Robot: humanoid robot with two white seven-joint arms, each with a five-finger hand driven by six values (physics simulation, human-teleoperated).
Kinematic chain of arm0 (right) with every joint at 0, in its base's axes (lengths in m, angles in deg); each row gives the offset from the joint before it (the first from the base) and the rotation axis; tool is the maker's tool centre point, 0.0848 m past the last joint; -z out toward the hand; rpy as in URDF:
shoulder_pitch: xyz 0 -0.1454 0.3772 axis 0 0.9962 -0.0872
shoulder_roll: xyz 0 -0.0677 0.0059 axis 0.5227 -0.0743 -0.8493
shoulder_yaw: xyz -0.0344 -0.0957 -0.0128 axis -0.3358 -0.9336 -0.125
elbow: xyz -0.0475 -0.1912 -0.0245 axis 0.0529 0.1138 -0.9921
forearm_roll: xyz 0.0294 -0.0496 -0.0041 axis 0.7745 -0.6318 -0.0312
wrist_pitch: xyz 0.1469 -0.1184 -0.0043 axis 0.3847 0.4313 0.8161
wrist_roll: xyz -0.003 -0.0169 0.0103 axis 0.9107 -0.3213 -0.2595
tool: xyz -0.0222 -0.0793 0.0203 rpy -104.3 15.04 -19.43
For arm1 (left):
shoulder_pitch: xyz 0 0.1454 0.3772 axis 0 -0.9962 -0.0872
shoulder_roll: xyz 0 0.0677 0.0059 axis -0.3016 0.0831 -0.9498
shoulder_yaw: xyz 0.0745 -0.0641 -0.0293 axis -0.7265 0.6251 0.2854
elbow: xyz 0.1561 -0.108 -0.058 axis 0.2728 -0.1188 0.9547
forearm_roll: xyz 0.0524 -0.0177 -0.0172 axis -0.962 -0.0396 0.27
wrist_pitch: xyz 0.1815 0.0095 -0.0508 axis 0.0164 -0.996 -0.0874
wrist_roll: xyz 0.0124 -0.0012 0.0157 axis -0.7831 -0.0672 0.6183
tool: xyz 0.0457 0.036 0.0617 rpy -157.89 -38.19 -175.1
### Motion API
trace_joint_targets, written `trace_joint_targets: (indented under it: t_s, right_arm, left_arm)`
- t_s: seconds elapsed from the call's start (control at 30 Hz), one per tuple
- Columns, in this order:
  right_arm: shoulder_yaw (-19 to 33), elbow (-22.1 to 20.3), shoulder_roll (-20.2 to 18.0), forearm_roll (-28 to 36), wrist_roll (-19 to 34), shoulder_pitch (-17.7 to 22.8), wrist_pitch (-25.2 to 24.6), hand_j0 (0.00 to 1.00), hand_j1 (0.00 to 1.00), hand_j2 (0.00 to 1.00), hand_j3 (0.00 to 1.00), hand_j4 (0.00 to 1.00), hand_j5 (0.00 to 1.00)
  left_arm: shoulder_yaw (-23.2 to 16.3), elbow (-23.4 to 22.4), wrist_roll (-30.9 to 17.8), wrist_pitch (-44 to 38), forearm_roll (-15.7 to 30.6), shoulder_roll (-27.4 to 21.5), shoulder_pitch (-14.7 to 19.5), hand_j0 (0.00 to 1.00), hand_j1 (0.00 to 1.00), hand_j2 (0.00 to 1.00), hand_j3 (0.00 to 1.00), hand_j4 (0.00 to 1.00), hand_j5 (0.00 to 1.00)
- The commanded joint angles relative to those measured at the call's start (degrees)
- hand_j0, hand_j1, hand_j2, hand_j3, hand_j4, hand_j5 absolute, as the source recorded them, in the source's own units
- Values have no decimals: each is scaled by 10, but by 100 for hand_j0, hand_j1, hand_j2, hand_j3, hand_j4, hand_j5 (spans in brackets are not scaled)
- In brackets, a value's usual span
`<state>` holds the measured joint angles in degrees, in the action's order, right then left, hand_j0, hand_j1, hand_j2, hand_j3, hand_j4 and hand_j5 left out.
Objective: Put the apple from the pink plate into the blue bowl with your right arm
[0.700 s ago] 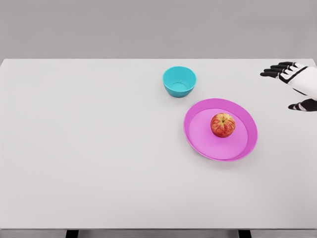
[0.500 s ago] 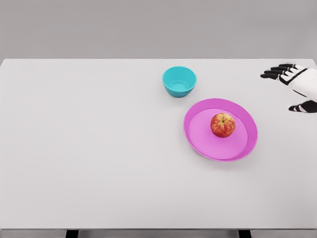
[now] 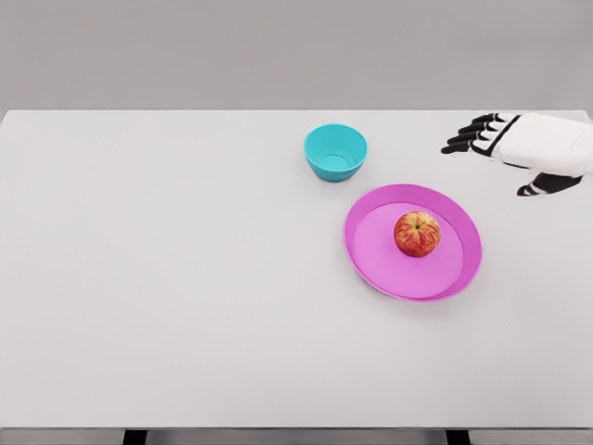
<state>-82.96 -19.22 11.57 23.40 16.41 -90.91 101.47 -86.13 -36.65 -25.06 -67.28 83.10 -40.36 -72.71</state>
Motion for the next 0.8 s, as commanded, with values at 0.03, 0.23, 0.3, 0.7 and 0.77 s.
trace_joint_targets:
  t_s: [0.03,0.23,0.3,0.7,0.77]
  right_arm:
    - [-75,14,27,1,6,-8,-1,100,100,100,100,100,100]
    - [-107,15,36,1,6,-26,-1,100,100,100,100,100,100]
    - [-110,15,36,0,6,-27,-1,100,100,100,100,100,100]
    - [-188,54,60,-2,6,-68,-1,100,100,100,100,100,100]
    - [-196,59,62,-3,6,-68,-1,100,100,100,100,100,100]
  left_arm:
    - [0,0,0,0,0,0,0,100,100,100,100,100,100]
    - [0,0,0,0,0,0,0,100,100,100,100,100,100]
    - [0,0,0,0,0,0,0,100,100,100,100,100,100]
    - [0,0,0,0,0,0,0,100,100,100,100,100,100]
    - [0,0,0,0,0,0,0,100,100,100,100,100,100]
